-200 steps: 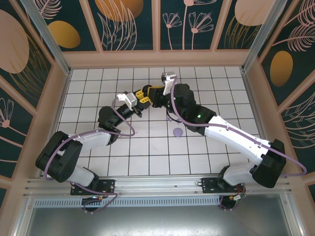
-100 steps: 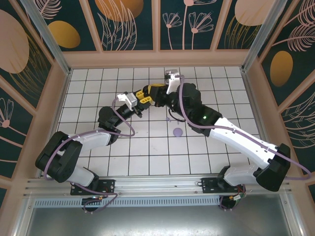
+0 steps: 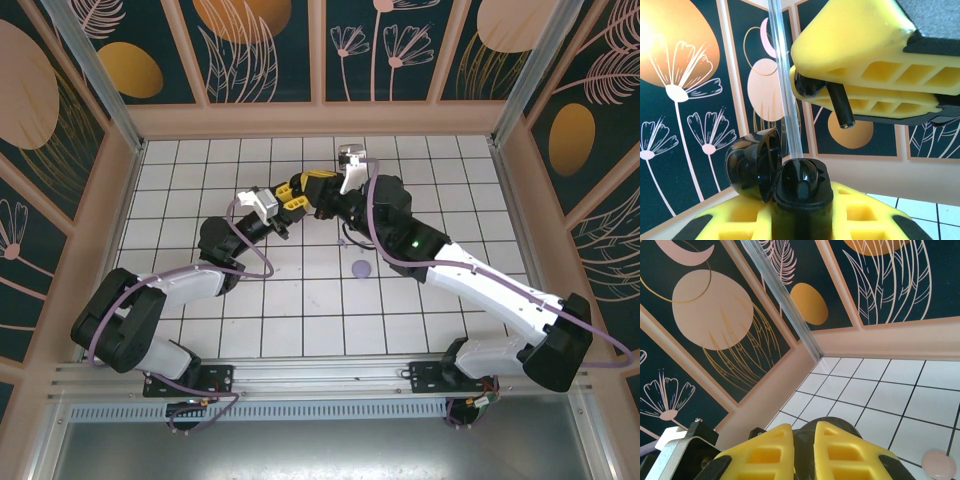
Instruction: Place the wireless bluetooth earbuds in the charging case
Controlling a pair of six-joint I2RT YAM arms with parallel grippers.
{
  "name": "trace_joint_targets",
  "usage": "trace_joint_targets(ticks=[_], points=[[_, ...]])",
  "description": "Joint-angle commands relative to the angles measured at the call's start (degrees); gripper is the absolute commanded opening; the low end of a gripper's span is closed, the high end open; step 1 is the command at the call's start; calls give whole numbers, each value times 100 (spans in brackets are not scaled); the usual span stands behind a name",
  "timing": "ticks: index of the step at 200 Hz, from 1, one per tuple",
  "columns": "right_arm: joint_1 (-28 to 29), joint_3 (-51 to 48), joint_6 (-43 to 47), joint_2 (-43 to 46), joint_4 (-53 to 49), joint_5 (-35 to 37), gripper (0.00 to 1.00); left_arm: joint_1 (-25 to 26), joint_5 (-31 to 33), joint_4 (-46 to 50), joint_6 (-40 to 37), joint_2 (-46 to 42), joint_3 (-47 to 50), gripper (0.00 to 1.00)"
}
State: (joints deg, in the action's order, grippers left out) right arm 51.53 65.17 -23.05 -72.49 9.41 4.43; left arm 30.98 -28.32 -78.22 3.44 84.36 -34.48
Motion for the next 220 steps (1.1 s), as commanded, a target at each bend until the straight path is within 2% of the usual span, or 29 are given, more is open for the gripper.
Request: trace_joint_targets(ticks=[1,220], points=[[15,-65,-51,-45,396,-65,13,31,-121,-238,-51,-148,-147,0],[-213,-195,-121,-421,547,-73,11,31,-261,-238,16,-218,-173,0]])
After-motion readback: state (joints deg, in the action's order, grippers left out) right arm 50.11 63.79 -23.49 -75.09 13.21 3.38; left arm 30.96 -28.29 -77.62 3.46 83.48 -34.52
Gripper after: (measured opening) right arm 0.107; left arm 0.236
